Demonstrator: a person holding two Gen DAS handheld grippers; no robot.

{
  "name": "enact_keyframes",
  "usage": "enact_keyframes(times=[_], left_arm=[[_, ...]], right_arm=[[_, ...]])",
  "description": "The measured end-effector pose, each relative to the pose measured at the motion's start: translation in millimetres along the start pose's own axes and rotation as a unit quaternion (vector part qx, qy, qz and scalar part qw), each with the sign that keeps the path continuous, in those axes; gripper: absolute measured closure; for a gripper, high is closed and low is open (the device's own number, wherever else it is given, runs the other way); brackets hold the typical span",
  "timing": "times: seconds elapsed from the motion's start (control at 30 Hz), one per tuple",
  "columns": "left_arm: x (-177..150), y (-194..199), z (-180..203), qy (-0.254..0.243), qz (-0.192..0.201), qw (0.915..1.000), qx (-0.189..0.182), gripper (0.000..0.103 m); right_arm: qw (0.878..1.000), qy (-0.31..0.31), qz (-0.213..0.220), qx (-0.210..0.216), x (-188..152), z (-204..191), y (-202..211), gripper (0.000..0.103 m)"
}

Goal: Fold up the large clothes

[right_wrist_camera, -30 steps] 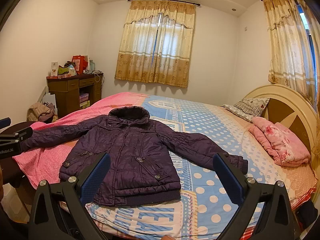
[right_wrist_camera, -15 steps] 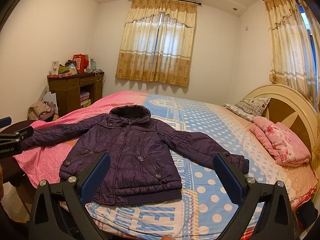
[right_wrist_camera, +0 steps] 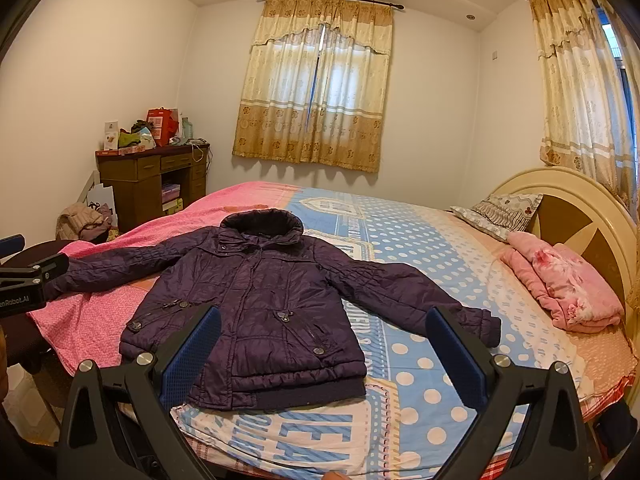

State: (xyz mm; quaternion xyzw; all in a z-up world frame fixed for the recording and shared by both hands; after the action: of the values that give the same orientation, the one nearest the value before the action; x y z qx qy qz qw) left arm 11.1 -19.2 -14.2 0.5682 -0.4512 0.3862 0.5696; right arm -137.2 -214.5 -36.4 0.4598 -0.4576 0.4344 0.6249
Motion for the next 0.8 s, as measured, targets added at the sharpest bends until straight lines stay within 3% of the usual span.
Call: enact_keyframes(times=[0.6,0.73,0.8], left_arm=[[-3.6,-2.4,0.8,-0.004,-0.003,1.0000,-0.002,0.000],[-9.6,-16.2,3.0,-0.013,-0.012,0.9998,-0.002,0.000],[-13.8,-29.8,4.9,-0.016,-0.025,0.9995,-0.003,0.000]], right_arm=[[1.000,-0.005,0.004,0.002,-3.5,-0.2,-1.5,0.001],[0.998,-0.046,0.037,0.011,-11.4,17.6,-13.7,0.001],[0.998,-0.057,0.033,0.001,-18.6,28.5,-28.0,0.001]])
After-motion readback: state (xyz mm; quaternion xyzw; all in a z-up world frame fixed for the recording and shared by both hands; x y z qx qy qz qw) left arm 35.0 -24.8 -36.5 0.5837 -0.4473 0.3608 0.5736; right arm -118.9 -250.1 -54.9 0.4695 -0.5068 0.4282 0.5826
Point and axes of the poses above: each gripper's, at about its wrist camera, not at the fingertips, and y roughly against the way its jaws point, z to its right, x to its top, the point moved 3 cm from there along -y, roughly the way its jaws point, and after that the axes turned 10 degrees about z, right-handed, at the moved point
